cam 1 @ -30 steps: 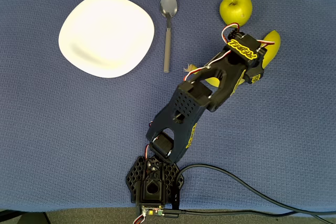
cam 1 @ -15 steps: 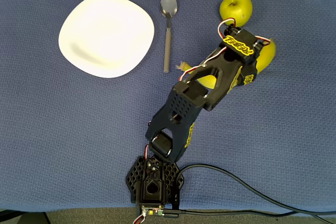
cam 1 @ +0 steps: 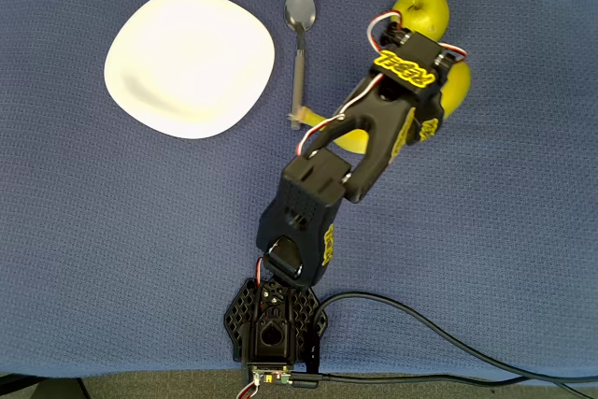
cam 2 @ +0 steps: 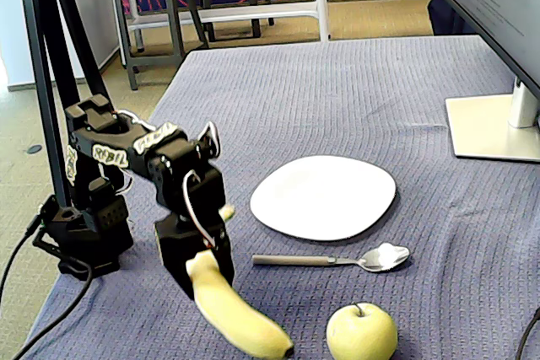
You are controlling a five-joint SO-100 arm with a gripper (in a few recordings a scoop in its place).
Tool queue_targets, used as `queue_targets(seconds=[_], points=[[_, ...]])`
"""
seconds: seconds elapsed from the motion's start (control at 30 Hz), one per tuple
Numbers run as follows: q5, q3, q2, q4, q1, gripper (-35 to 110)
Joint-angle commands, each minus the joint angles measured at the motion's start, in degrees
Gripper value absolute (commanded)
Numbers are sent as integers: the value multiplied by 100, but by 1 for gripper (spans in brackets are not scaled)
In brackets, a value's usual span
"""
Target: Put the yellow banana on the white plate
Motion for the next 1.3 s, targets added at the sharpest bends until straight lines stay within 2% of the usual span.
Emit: queue_targets(seconds=[0.0, 0.3, 0.7, 0.93, 1.27], points=[[44, -255, 1099, 229, -255, 0], [308, 905, 2083, 308, -1248, 0], [993, 1600, 2285, -62, -3208, 0], [1063, 1582, 1731, -220, -3955, 0], [835, 334, 290, -114, -4289, 0]])
